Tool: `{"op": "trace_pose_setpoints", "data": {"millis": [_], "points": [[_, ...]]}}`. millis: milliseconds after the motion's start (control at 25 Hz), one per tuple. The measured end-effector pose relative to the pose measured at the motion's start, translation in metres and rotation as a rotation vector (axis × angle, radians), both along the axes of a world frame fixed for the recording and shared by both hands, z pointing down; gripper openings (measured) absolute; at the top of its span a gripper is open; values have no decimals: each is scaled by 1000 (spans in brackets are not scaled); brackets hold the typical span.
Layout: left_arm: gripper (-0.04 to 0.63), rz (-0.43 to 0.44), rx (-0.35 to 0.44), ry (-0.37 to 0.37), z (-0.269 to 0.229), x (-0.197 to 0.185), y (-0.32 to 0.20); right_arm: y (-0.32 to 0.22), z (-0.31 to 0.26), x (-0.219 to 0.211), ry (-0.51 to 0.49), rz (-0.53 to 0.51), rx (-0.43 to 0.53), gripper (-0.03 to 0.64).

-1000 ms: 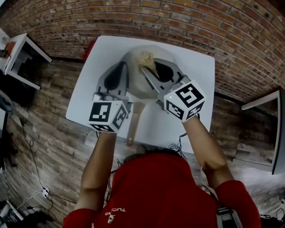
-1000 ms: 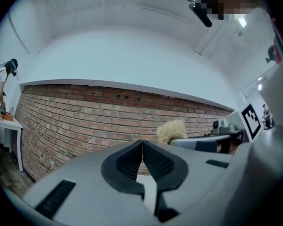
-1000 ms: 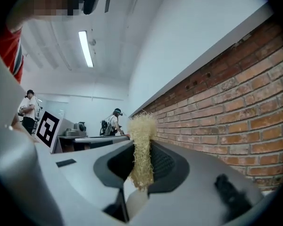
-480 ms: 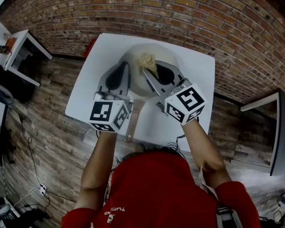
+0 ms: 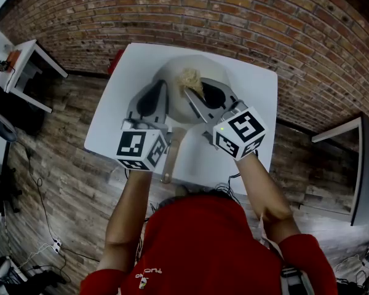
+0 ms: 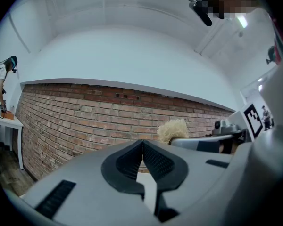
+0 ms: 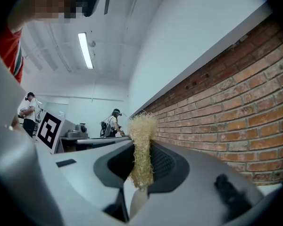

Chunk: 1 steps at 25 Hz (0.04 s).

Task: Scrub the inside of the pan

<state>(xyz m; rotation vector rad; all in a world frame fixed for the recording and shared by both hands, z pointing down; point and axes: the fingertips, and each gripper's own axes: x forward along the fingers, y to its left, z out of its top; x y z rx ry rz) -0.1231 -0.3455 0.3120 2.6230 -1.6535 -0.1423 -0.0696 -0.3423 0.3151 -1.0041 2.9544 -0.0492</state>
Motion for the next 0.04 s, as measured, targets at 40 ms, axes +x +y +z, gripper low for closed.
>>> {"op": "trace_pose_setpoints", "data": {"millis": [40], "points": [[15, -1, 0, 0, 0, 0, 0, 0, 0, 0, 0, 0, -1, 86]]}}
